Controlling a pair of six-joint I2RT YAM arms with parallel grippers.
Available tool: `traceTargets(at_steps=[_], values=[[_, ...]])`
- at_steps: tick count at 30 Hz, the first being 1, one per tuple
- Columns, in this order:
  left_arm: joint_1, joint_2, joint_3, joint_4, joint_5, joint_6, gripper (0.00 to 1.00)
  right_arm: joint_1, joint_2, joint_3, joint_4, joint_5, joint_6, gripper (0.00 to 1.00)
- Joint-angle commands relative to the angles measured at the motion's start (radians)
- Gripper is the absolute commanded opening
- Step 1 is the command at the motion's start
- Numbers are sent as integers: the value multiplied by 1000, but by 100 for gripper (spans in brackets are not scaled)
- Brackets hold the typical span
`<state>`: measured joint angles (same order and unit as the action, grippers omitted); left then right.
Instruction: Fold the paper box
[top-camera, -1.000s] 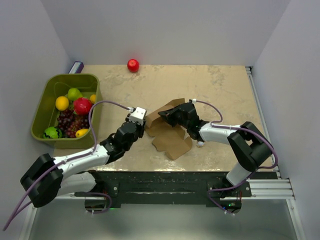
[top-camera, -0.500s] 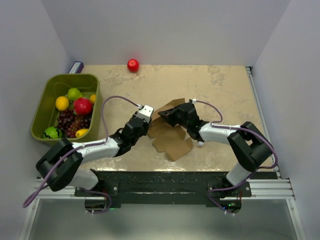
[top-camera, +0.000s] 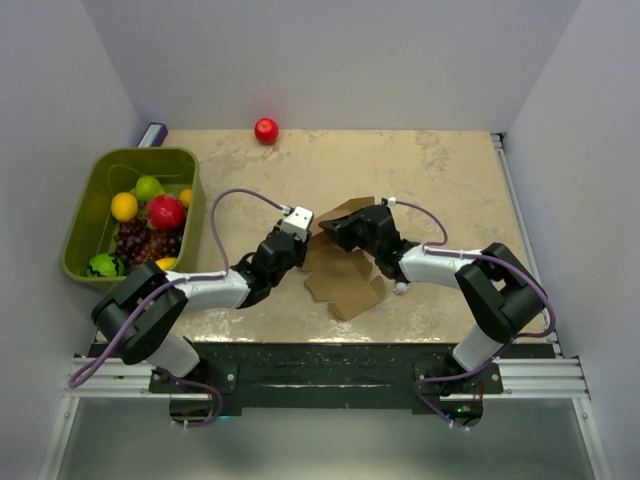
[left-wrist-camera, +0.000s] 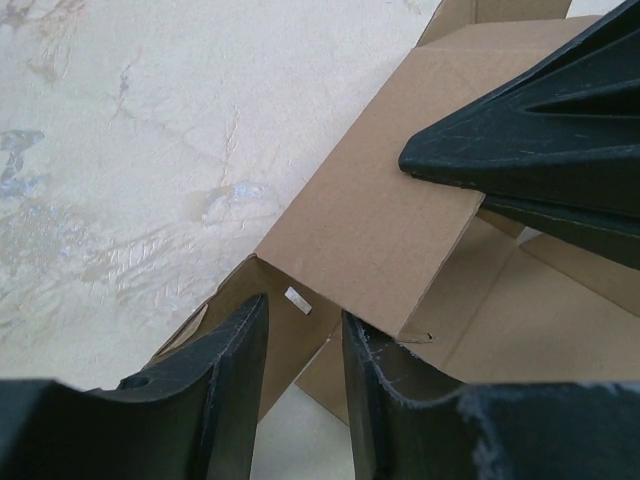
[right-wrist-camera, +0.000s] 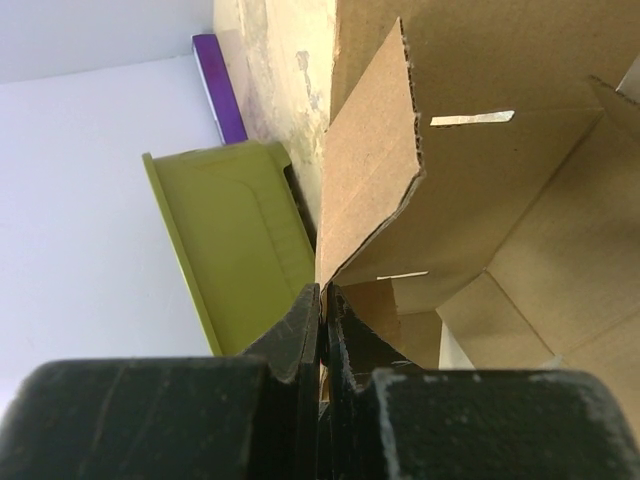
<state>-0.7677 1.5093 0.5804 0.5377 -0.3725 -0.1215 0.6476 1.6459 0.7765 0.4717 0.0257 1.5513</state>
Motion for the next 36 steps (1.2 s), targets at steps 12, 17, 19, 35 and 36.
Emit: traceTargets(at_steps=[12, 17, 19, 35, 36], values=[[-28, -236, -175, -1, 61, -98, 52, 14, -44, -14, 13, -1, -8, 4], [-33, -250, -241, 25, 84, -122, 48, 14, -44, -11, 8, 3, -10, 4], [-36, -239, -249, 39, 87, -122, 46, 14, -46, -11, 8, 2, -11, 4], [-39, 25, -151, 70, -8, -179, 30, 14, -60, -22, 8, 10, -11, 3], [-41, 32, -145, 90, -2, -181, 30, 14, -58, -23, 10, 10, -10, 3]])
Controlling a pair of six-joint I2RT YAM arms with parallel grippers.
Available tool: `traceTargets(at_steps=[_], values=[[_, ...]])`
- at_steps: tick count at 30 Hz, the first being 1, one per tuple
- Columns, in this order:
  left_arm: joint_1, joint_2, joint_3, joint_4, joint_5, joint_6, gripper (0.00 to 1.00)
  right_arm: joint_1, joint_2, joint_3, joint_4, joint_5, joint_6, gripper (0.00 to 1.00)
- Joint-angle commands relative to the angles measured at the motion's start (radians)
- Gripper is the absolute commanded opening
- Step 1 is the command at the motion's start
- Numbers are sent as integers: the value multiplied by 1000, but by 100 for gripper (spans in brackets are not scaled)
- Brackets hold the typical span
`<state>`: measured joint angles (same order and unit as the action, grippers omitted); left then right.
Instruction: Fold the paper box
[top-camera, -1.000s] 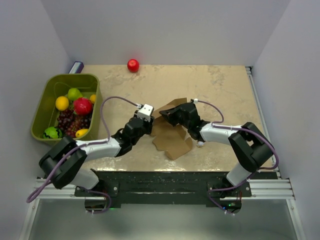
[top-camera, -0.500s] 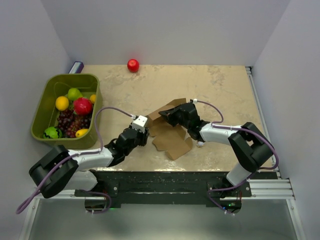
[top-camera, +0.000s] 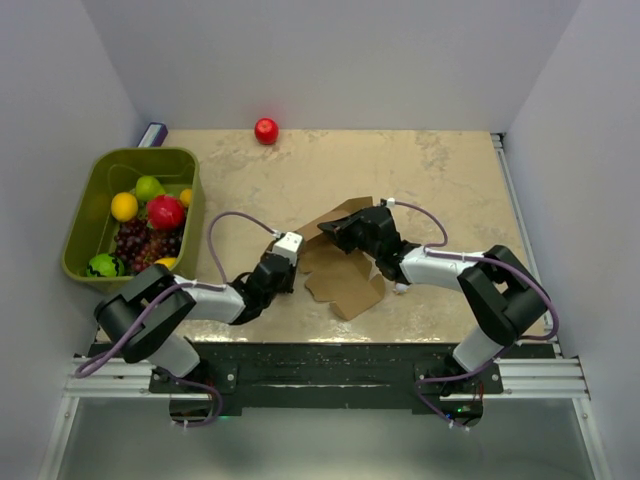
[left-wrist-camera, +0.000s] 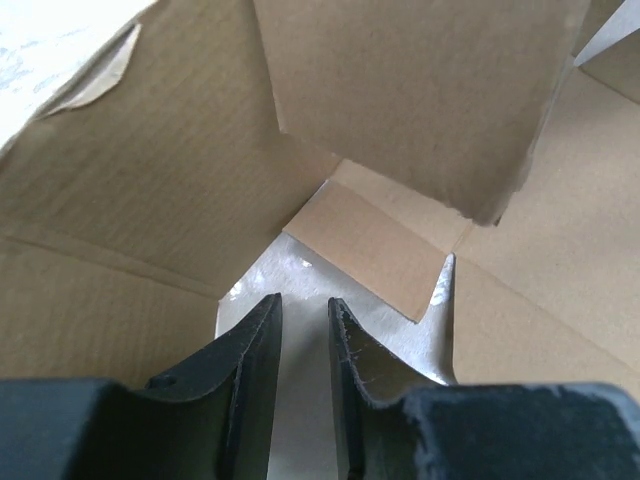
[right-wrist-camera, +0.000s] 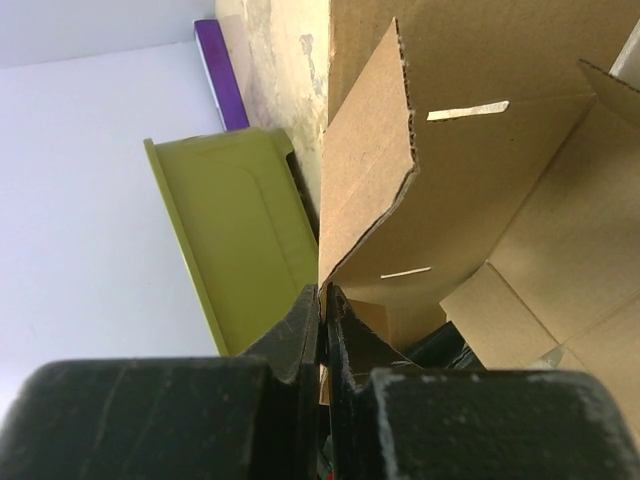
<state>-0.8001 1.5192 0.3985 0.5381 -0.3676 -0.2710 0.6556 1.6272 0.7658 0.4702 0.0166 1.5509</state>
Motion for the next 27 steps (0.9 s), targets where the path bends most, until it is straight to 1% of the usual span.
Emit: traceTargets(at_steps=[1, 5, 11, 15, 21, 24, 26, 27], values=[[-10, 39, 45, 95, -1, -31, 30, 6, -36, -13, 13, 19, -9, 3], [-17, 85, 71, 134, 9, -51, 29, 7, -35, -13, 15, 14, -9, 3], [-25, 127, 112, 189, -17, -71, 27, 6, -35, -13, 13, 14, -9, 2], [-28, 179, 155, 192, -13, -71, 26, 7, -32, -16, 13, 11, -9, 2], [-31, 226, 155, 201, -7, -80, 26, 7, -27, -19, 13, 9, -6, 2], [-31, 217, 145, 201, -10, -86, 26, 6, -26, -22, 13, 11, -8, 1], [-31, 190, 142, 188, -10, -83, 29, 6, -26, -25, 15, 13, -5, 1], [-31, 150, 140, 181, -5, -79, 32, 6, -26, -25, 16, 14, -6, 1]])
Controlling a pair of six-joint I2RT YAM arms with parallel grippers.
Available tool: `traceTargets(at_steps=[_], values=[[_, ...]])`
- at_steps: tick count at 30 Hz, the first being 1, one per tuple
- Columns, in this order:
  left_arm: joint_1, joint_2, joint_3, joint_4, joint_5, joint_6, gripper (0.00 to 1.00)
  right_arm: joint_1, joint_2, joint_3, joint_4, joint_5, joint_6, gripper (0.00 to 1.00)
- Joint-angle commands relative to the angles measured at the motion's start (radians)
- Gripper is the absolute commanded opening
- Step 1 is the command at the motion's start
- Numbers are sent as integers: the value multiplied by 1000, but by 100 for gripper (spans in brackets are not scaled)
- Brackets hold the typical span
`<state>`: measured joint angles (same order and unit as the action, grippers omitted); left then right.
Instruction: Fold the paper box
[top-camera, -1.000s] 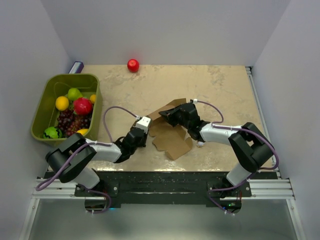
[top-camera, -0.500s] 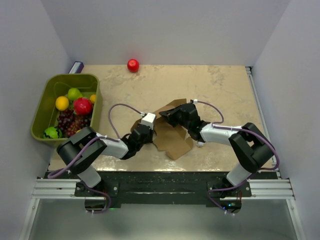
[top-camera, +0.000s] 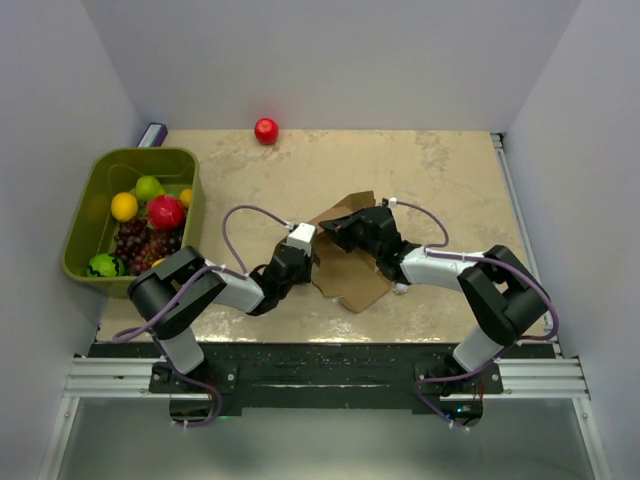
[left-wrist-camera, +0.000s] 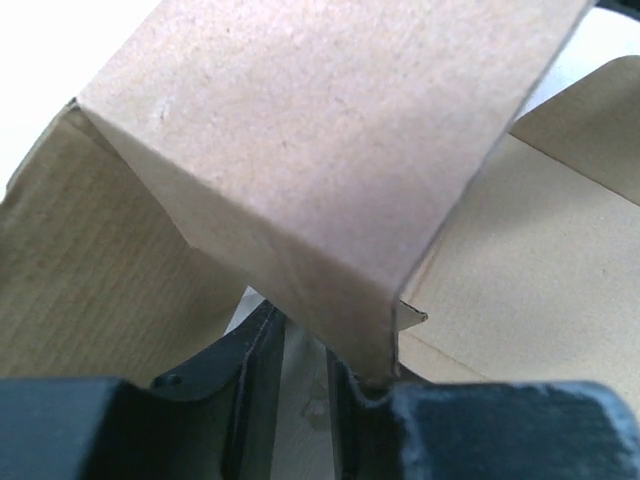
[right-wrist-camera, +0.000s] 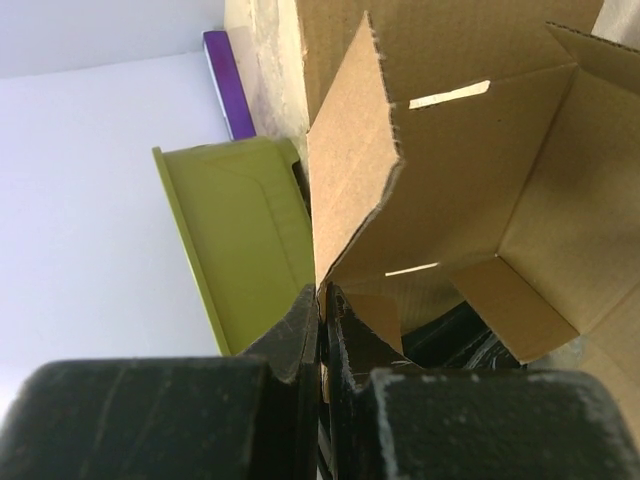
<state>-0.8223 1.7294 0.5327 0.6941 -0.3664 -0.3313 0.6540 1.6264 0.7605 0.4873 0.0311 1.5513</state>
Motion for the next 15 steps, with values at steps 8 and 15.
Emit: traceTargets(at_steps=[8, 15], values=[[-9, -364, -37, -163, 75, 80, 69, 7, -36, -18, -9, 6, -5, 1], [-5, -687, -103, -369, 144, 124, 76, 7, -37, -20, -7, 9, -7, 1]])
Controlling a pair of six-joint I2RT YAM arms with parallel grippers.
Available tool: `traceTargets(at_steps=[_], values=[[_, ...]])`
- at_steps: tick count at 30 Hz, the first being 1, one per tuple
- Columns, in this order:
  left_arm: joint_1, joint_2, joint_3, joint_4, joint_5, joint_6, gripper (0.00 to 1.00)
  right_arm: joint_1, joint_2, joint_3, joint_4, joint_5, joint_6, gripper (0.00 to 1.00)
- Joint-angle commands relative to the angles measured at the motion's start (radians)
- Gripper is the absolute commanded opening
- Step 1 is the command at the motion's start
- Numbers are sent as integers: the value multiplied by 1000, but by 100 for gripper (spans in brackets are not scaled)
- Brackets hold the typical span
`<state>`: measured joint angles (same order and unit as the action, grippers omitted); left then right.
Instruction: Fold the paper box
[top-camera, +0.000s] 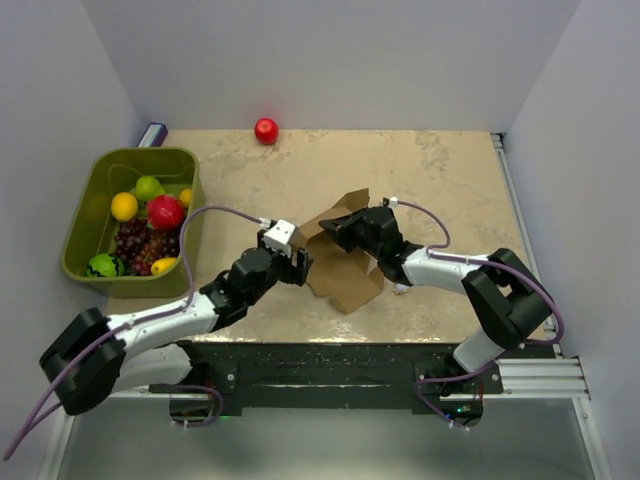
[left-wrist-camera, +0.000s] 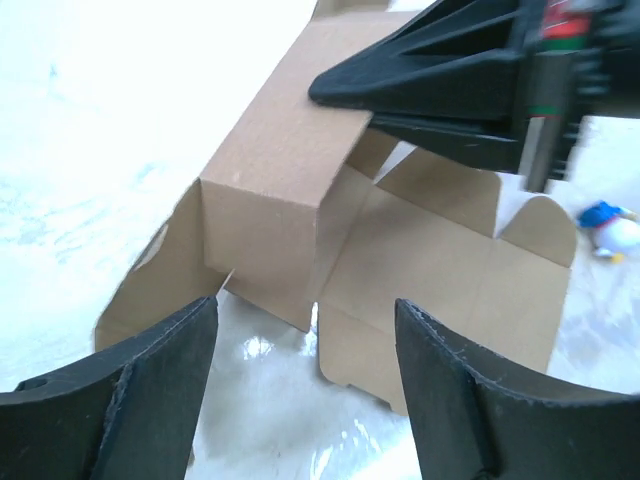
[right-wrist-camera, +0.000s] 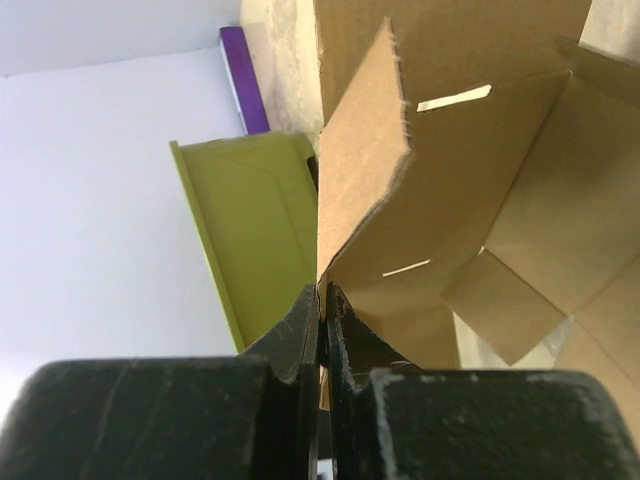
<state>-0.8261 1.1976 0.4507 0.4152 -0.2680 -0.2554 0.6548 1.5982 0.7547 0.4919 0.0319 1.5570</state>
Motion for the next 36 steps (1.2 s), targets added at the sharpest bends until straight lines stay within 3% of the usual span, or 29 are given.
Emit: traceTargets(at_steps=[1, 5, 7, 10, 15, 29, 36], values=[[-1, -186, -26, -104, 47, 50, 77, 6, -7, -14, -12, 7, -12, 1], [4, -315, -15, -160, 43, 36, 79, 5, -1, -9, -12, 3, -12, 1], [16, -335, 2, -183, -26, 22, 80, 8, 3, -9, -10, 0, -9, 1], [105, -340, 19, -216, -79, -24, 80, 6, 3, -9, -12, 0, -12, 1], [255, -215, 71, -274, -71, -110, 80, 6, 2, -6, -12, -3, -14, 1], [327, 22, 108, -234, -145, -154, 80, 5, -3, -14, 2, -15, -9, 1], [340, 65, 92, -230, -140, -145, 81, 5, -6, -15, 2, -15, -6, 1]])
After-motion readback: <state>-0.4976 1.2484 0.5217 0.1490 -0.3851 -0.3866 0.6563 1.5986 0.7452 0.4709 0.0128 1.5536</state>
